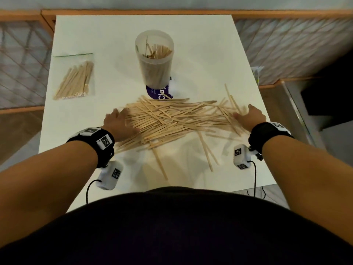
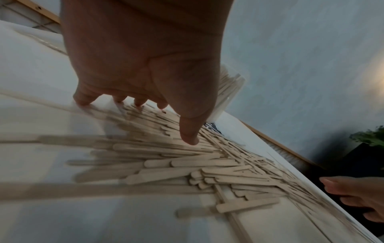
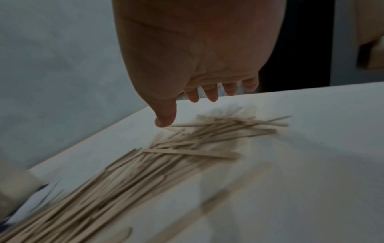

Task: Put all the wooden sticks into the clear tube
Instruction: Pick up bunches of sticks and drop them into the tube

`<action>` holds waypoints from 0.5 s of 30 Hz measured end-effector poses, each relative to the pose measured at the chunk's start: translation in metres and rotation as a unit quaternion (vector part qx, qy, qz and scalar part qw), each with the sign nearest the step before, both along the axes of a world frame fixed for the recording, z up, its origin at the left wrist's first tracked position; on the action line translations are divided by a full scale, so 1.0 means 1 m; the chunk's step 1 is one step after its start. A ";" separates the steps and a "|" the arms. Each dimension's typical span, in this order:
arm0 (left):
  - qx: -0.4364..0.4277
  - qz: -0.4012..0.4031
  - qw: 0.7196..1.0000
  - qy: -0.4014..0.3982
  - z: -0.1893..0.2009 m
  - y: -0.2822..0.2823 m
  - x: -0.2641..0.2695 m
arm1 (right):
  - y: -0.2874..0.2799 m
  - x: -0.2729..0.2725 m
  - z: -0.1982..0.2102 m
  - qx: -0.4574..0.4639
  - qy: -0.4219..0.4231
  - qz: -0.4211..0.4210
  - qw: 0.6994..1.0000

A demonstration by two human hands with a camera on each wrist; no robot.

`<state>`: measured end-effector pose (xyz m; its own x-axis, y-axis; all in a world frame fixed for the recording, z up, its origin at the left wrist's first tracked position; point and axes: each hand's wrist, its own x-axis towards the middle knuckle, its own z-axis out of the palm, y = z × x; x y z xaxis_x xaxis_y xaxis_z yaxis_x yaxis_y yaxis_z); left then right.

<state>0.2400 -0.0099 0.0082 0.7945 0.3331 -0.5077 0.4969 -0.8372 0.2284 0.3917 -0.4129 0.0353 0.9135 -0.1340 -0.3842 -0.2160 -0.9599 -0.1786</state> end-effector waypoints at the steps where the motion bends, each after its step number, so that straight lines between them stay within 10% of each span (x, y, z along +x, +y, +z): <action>1: 0.000 0.009 1.000 -0.005 -0.003 -0.002 -0.001 | -0.004 0.000 -0.005 0.014 0.010 -0.007 1.000; 15: 0.097 -0.011 0.990 -0.099 0.003 -0.035 -0.015 | 0.047 -0.025 -0.025 -0.002 -0.071 0.173 0.982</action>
